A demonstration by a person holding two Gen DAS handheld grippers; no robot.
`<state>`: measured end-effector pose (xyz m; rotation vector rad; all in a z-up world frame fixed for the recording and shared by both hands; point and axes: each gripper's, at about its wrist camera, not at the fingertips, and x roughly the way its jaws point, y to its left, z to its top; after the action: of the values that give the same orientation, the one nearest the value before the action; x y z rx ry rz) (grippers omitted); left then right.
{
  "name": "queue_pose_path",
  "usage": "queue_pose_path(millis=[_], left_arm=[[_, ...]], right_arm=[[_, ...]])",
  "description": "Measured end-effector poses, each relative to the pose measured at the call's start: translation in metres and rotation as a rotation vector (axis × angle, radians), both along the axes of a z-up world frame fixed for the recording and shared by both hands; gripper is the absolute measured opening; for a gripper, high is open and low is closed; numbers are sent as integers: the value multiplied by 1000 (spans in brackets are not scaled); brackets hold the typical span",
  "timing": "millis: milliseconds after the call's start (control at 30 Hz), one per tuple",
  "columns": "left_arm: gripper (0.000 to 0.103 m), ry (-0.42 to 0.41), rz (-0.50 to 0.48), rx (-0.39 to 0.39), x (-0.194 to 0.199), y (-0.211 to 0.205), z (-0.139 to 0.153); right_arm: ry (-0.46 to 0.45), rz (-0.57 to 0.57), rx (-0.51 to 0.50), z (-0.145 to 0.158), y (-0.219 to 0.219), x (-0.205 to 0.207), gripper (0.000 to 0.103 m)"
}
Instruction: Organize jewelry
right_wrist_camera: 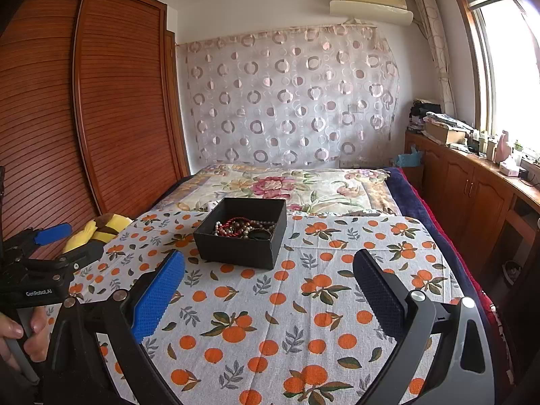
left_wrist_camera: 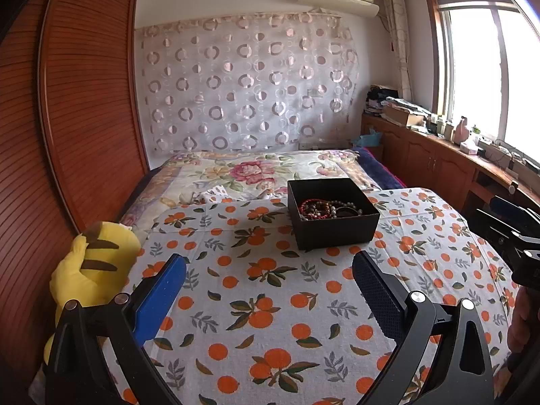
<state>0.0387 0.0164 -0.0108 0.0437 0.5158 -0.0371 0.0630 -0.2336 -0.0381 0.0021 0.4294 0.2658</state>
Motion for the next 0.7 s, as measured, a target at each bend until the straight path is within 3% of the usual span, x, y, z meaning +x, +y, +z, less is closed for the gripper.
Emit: queue_pose_path(millis=[700], left_arm=[[95,-11,-2,-5,-1,-3,4]], right_arm=[[-10,-16,4,0,-4,0,100]])
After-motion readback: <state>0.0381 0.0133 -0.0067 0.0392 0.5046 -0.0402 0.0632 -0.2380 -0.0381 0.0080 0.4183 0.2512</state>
